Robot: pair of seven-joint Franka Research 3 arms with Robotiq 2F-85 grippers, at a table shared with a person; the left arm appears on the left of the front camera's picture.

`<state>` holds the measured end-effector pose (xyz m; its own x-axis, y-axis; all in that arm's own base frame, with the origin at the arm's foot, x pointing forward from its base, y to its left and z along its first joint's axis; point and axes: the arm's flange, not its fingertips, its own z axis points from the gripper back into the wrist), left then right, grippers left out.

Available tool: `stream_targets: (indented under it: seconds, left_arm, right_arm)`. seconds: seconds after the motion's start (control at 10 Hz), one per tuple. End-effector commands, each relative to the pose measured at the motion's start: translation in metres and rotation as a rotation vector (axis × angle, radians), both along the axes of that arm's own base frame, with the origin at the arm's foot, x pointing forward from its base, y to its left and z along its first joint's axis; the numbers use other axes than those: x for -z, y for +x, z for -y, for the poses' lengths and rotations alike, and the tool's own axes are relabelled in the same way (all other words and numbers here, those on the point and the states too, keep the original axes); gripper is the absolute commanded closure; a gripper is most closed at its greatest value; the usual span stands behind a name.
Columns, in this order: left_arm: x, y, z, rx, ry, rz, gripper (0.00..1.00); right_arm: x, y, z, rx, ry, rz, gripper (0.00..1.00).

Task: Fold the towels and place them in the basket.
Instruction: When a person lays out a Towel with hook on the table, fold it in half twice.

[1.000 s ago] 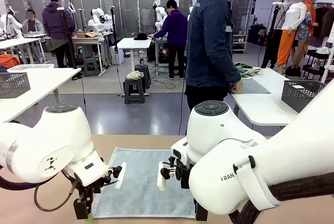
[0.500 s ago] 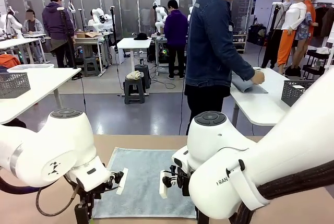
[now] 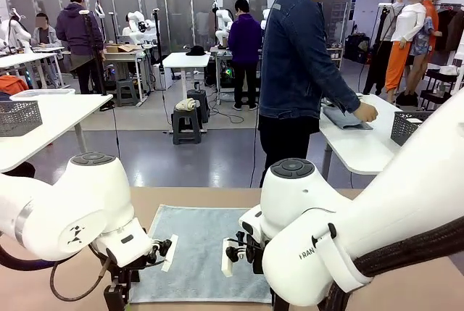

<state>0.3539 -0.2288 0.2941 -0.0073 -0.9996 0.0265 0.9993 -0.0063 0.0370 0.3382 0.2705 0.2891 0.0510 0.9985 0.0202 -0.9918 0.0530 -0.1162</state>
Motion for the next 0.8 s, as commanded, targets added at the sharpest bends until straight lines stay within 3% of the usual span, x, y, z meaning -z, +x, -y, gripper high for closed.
stream_targets:
  seconds: [0.0, 0.1, 0.2, 0.7]
  left_arm:
    - [0.0102, -0.0212, -0.0114, -0.006, 0.029, 0.024, 0.16]
    - [0.0106, -0.0207, -0.0115, 0.001, 0.029, 0.026, 0.16]
    - [0.0104, -0.0195, -0.0112, 0.001, 0.035, 0.029, 0.36]
    - [0.0055, -0.0162, -0.0095, 0.007, 0.032, 0.027, 0.35]
  right_arm:
    - [0.0033, -0.0079, 0.0110, -0.021, 0.001, 0.023, 0.15]
    - [0.0022, -0.0071, 0.0113, -0.022, 0.013, 0.011, 0.15]
    - [0.0020, -0.0062, 0.0110, -0.026, 0.007, 0.018, 0.34]
    - [-0.0038, -0.0024, 0.0077, -0.016, -0.002, -0.011, 0.34]
